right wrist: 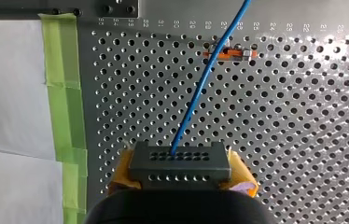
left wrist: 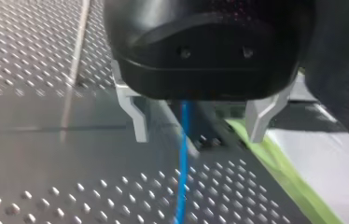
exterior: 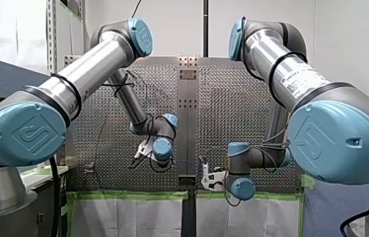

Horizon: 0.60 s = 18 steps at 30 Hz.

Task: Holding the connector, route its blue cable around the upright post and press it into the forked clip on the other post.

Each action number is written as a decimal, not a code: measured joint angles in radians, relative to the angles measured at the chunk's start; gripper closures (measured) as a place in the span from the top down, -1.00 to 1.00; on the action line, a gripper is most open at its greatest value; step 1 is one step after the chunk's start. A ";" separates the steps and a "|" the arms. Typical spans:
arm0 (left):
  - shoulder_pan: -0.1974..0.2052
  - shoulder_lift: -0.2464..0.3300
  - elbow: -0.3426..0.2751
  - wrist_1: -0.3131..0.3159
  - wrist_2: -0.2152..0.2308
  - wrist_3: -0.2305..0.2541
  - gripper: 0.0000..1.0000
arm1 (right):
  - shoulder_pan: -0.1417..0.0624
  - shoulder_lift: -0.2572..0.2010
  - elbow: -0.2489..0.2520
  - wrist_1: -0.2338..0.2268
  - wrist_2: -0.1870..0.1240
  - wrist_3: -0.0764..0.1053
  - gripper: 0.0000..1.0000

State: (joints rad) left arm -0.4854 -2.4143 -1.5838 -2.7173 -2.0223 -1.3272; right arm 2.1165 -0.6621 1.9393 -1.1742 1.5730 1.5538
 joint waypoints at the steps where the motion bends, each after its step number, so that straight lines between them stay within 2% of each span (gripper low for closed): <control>1: -0.001 0.000 0.000 0.004 0.009 -0.010 1.00 | 0.000 0.000 -0.001 0.005 0.000 0.000 -1.00; 5: -0.007 0.000 -0.002 0.011 0.033 -0.052 1.00 | 0.000 0.000 -0.005 0.018 -0.001 -0.001 -1.00; 13: -0.018 -0.001 -0.002 0.011 0.060 -0.092 1.00 | 0.000 0.000 -0.008 0.031 -0.001 -0.009 -1.00; 18: -0.023 -0.001 -0.002 0.011 0.098 -0.129 1.00 | 0.000 0.000 -0.011 0.033 -0.007 -0.012 -1.00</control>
State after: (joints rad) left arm -0.5085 -2.4151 -1.5856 -2.7064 -1.9240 -1.4561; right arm 2.1167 -0.6621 1.9283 -1.1411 1.5663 1.5417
